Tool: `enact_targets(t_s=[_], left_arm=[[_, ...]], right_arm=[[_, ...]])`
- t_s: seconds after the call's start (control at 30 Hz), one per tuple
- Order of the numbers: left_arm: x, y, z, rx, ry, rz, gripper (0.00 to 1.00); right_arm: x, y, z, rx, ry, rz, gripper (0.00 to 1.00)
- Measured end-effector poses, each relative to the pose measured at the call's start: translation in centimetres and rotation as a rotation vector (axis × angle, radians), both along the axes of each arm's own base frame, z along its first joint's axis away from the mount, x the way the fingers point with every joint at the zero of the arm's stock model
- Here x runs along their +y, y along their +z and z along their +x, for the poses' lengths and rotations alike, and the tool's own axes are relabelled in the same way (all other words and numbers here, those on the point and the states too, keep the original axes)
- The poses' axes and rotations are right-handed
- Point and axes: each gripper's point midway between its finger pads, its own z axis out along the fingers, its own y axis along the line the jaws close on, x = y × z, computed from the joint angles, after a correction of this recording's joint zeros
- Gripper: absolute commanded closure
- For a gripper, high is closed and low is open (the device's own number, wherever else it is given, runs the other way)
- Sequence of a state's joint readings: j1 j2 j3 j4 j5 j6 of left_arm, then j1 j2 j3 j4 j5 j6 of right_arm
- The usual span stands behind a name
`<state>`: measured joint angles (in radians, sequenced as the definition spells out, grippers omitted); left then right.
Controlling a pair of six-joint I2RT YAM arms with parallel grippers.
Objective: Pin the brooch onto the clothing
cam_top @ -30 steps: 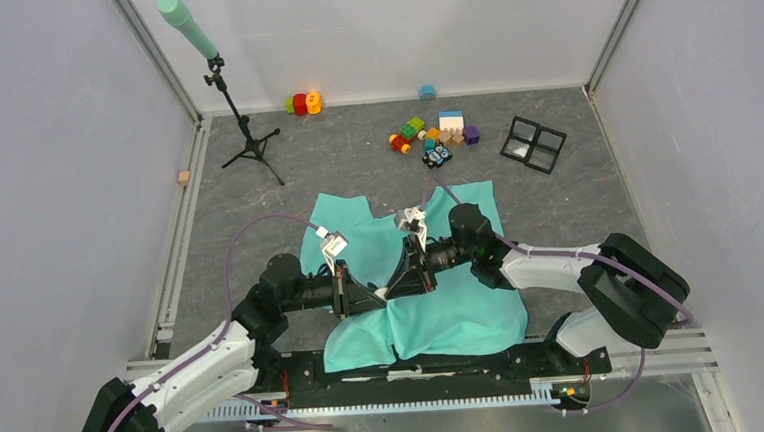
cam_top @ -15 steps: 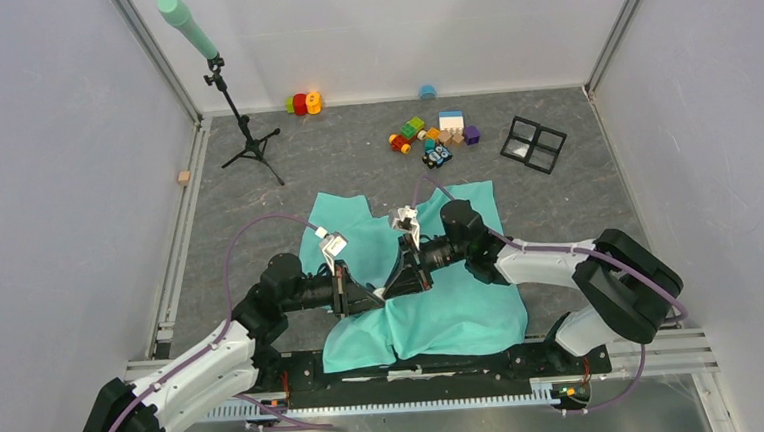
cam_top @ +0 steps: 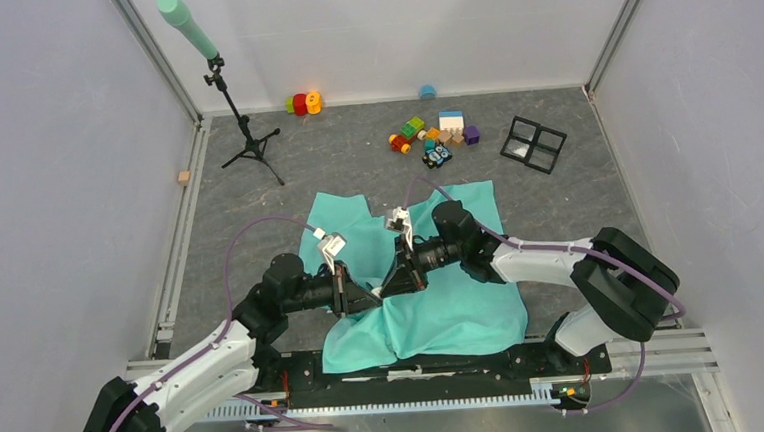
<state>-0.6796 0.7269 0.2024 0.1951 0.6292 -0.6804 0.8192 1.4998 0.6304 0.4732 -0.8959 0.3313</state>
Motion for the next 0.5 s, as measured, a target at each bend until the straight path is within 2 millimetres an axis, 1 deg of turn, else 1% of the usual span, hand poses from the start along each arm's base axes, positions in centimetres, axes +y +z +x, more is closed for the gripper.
enact_targets(t_s=[0.23, 0.5], left_arm=[[0.3, -0.5, 0.5, 0.006, 0.033, 0.017, 0.98], [0.4, 0.1, 1.3, -0.033, 0.08, 0.007, 0.98]], right_arm=[[0.0, -0.5, 0.9, -0.01, -0.065, -0.032, 0.99], [0.0, 0.4, 2.0, -0.048, -0.132, -0.027, 1.0]])
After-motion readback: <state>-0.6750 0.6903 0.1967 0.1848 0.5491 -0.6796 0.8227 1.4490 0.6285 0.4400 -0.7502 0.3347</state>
